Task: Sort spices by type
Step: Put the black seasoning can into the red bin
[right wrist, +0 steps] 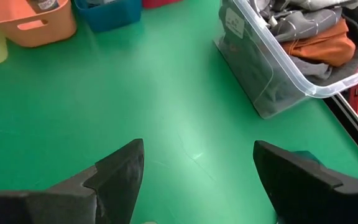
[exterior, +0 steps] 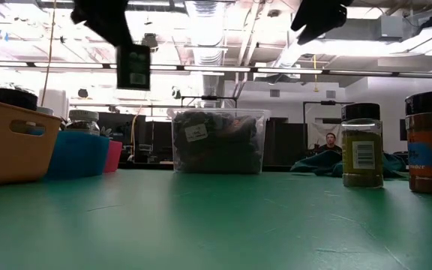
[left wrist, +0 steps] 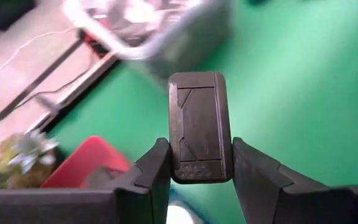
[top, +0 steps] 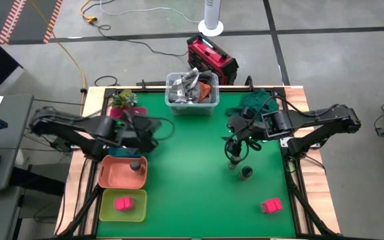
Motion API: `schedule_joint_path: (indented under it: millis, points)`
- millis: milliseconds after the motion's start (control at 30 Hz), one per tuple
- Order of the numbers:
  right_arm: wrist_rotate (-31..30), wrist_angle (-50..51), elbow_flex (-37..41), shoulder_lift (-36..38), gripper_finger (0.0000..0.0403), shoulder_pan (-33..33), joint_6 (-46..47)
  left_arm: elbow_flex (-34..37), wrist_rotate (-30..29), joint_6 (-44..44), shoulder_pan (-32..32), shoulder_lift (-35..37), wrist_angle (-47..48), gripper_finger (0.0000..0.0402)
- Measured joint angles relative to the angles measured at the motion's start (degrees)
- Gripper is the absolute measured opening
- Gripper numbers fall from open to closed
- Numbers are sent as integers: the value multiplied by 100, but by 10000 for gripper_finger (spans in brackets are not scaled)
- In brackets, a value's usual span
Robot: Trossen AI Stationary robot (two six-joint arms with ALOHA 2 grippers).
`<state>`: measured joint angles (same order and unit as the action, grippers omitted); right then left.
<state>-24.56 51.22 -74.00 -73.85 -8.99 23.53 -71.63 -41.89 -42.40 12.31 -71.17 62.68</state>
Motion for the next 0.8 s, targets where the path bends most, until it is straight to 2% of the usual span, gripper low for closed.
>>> schedule_joint_path:
  millis: [167, 333, 467, 800]
  points:
    - [0, -100, 0, -1, 328, 2, 0, 786, -350, -685, -346, 903, 3, 136]
    - [0, -111, 0, -1, 328, 15, 0, 1437, -560, -1707, -688, 1438, 21, 136]
    - [0, -110, 0, -1, 328, 15, 36, 1721, -568, -2183, -858, 1499, 199, 136]
    - [0, -93, 0, -1, 328, 15, 42, 1741, -860, -3270, -1055, 1411, 919, 136]
